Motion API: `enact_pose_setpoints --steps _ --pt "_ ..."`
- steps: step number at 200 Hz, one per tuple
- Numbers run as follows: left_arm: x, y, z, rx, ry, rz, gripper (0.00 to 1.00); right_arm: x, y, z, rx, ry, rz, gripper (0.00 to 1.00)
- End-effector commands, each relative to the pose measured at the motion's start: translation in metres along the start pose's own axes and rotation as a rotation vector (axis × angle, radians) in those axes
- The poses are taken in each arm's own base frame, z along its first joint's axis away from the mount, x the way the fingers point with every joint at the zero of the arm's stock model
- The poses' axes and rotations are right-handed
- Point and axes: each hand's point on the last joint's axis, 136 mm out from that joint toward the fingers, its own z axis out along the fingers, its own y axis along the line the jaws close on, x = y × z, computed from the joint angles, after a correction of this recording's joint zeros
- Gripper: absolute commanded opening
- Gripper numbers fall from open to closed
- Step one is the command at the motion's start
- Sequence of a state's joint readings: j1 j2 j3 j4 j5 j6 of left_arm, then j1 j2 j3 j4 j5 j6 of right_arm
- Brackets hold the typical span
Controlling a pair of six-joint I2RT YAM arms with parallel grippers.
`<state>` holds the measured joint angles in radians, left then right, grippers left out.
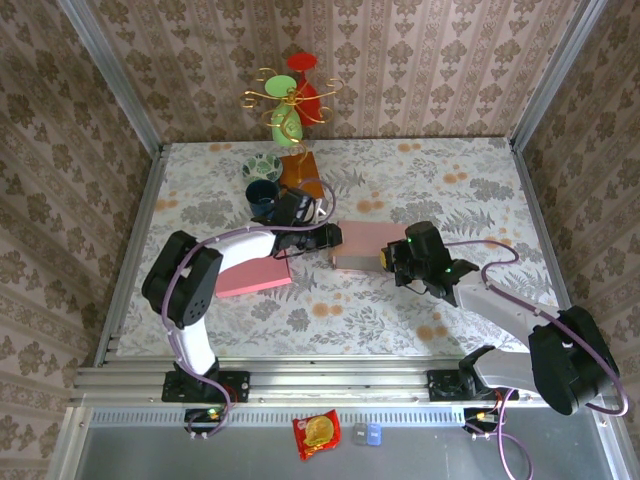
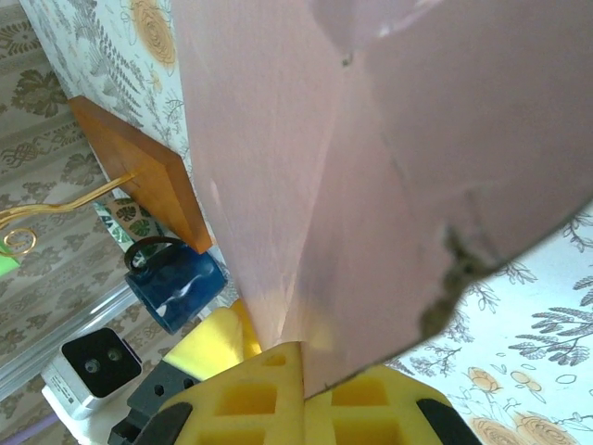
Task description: Fold the paper box
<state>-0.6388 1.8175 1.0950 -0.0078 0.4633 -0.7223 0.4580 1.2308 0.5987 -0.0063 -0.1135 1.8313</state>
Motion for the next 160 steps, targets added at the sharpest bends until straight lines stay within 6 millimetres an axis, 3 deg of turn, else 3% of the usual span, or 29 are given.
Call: enact_pose_setpoints --steps 1,39,113,160 --pt "0.007 0.006 0.004 -0.004 0.035 0.000 0.29 -0.005 -0.024 0.004 0.079 0.000 -0.011 0.00" --pt "0.012 0.012 0.006 -0.030 0.057 0.008 0.28 -0.009 -0.040 0.002 0.136 -0.002 -0.023 0.00" --pt "0.017 0.017 0.005 -0.073 0.108 0.044 0.33 -0.012 -0.048 0.002 0.191 0.004 -0.062 0.00" --pt "0.023 0.017 0.008 -0.093 0.131 0.065 0.38 -0.013 -0.051 -0.001 0.226 0.008 -0.095 0.06"
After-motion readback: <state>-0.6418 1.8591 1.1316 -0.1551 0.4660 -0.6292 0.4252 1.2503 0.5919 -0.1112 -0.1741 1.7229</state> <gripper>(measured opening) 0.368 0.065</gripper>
